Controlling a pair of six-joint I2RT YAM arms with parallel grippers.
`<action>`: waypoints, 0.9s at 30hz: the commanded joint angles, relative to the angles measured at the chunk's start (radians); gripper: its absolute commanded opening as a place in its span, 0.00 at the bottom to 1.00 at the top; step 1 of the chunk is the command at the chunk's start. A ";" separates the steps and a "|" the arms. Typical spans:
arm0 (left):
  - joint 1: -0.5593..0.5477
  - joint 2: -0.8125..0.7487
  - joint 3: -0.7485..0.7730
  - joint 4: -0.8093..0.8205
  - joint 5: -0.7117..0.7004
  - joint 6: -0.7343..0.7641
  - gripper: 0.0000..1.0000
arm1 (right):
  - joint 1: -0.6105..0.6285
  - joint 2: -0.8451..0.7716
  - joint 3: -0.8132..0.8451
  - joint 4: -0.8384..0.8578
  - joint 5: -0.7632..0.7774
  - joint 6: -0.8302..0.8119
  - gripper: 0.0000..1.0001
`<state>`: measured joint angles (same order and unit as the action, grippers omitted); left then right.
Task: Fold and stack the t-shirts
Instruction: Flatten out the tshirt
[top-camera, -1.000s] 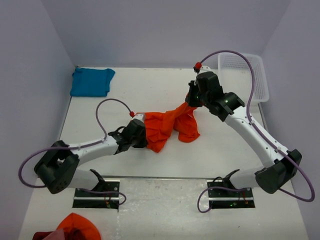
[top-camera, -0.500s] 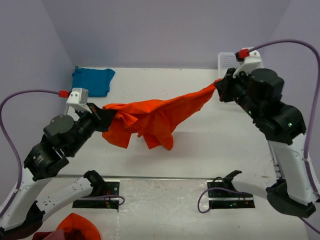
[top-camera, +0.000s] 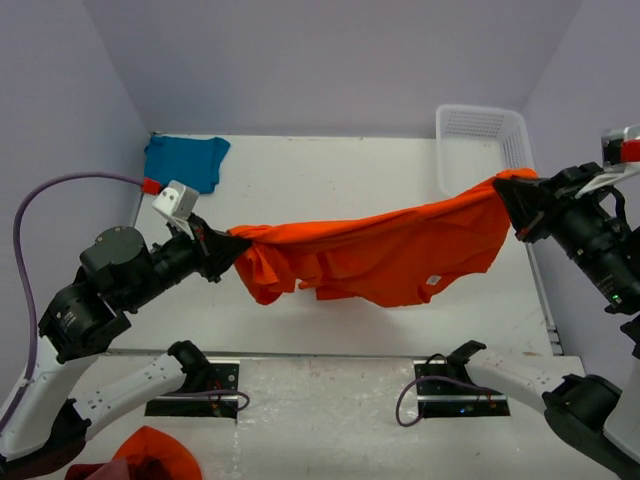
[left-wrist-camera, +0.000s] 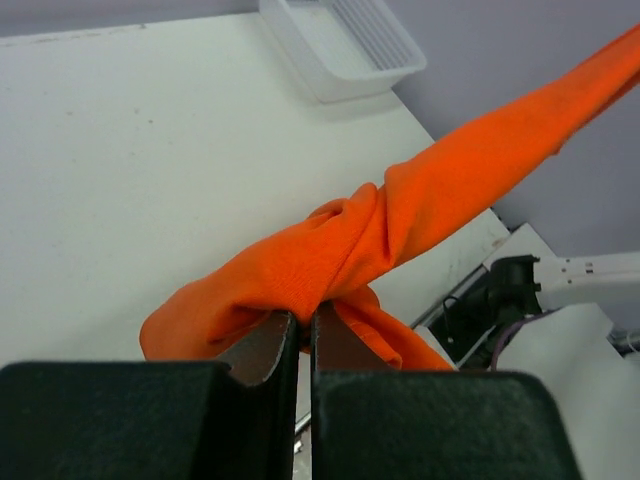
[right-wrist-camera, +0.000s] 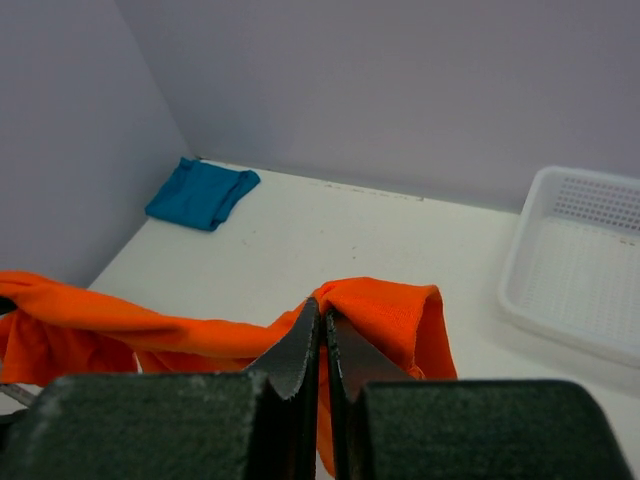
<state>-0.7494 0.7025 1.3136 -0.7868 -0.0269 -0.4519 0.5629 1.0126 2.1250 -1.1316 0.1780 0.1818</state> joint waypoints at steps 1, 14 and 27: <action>-0.004 -0.018 -0.027 0.037 0.180 0.038 0.00 | 0.002 0.040 0.056 -0.037 -0.005 -0.030 0.00; -0.004 -0.202 -0.085 0.357 0.668 0.033 0.00 | 0.003 -0.067 0.124 0.126 -0.263 -0.088 0.00; -0.005 -0.082 -0.145 0.322 0.527 -0.002 0.00 | 0.002 -0.040 0.058 0.202 -0.339 -0.151 0.00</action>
<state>-0.7498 0.5213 1.2182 -0.4263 0.6102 -0.4522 0.5629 0.8551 2.2097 -0.9749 -0.2043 0.0765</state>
